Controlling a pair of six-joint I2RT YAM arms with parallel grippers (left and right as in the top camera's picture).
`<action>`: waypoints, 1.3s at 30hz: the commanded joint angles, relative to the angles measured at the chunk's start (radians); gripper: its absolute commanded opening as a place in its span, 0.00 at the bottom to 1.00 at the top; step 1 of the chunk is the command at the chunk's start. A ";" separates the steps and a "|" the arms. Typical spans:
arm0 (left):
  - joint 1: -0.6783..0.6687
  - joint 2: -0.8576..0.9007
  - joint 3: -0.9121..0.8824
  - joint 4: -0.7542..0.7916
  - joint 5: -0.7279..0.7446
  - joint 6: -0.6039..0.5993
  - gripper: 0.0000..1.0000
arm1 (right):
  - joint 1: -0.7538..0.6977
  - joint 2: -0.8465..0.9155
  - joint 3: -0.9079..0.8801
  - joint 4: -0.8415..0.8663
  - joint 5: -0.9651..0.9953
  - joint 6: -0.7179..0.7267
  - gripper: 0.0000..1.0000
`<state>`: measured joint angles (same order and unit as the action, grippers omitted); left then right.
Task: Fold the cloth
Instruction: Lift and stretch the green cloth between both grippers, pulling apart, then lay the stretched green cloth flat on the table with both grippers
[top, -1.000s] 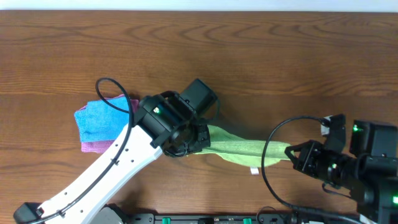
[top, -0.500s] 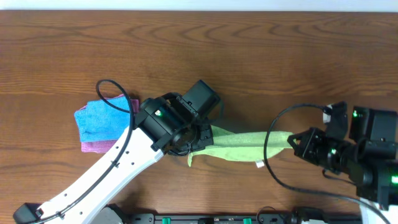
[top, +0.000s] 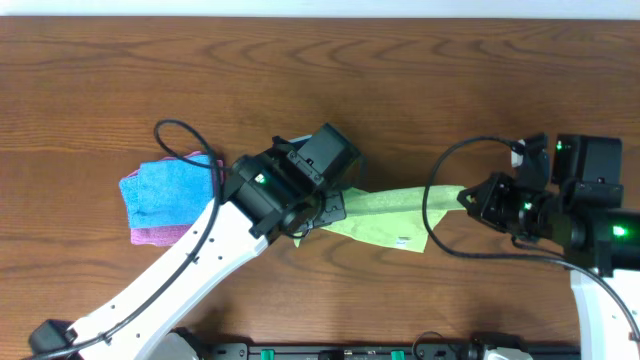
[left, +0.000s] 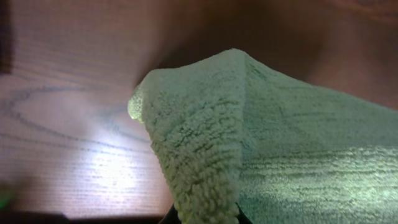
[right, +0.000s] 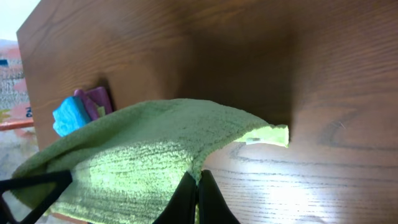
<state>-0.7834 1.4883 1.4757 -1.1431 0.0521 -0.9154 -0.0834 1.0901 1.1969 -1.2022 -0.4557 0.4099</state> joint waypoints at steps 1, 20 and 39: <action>0.064 0.047 -0.016 -0.036 -0.164 0.046 0.06 | -0.020 0.019 0.018 0.031 0.208 -0.007 0.01; 0.241 0.291 -0.016 0.248 -0.143 0.206 0.06 | 0.045 0.345 0.016 0.341 0.248 -0.022 0.01; 0.290 0.569 -0.016 0.550 -0.151 0.312 0.06 | 0.131 0.698 0.016 0.721 0.277 -0.034 0.01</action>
<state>-0.5331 2.0262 1.4757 -0.5865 -0.0078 -0.6498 0.0570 1.7687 1.1969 -0.5030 -0.2871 0.3965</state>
